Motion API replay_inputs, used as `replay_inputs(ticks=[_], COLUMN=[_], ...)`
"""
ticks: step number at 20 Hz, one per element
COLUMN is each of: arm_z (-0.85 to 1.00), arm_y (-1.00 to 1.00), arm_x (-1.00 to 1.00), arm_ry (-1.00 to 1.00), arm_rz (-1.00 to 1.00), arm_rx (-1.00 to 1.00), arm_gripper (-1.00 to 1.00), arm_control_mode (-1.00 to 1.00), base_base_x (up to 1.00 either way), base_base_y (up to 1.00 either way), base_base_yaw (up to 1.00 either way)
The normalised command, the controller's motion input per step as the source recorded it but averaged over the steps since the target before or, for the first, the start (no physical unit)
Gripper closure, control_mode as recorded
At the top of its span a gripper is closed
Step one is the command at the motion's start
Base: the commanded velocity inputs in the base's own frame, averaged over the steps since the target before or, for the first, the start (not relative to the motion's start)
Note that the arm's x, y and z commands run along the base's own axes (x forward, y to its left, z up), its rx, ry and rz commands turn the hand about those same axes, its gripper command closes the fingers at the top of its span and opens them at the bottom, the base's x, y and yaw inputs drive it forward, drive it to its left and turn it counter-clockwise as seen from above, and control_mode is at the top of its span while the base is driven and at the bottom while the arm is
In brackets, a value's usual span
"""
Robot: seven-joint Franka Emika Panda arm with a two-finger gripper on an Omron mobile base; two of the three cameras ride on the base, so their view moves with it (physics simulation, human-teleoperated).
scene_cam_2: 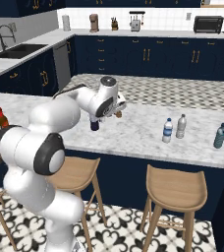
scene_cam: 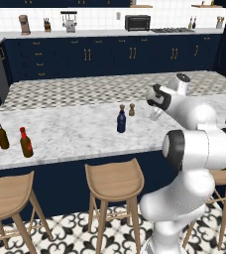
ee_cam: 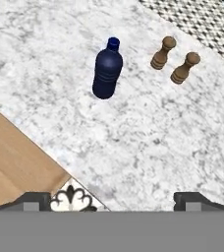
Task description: Move the plastic bottles in the middle to the plastics group, and the glass bottles in the middle to the glass group.
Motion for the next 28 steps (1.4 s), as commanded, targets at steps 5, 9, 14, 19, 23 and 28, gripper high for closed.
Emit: replay_inputs(ticks=[5,9,14,19,23,28], arm_z=[0.22,0.14,0.24,0.15,0.02,-0.31], arm_y=[1.00,1.00,0.30,-0.10,-0.29,-0.12], arm_x=[0.05,0.01,0.00,0.23,0.46,0.39], arm_ry=[-0.26,-0.03,0.10,0.27,0.24,0.07], arm_rz=[-0.15,-0.42,-0.18,0.01,0.05,0.02], arm_rx=[0.06,0.01,0.05,0.05,0.12,0.04], arm_gripper=[-1.00,-1.00,-1.00,-1.00,-1.00,-1.00], arm_control_mode=[-1.00,-1.00,-1.00,-1.00,-1.00,-1.00], base_base_x=[0.00,0.00,0.00,0.00,0.00,0.00], base_base_y=[0.00,0.00,0.00,0.00,0.00,0.00], base_base_yaw=[0.00,0.00,0.00,0.00,0.00,0.00])
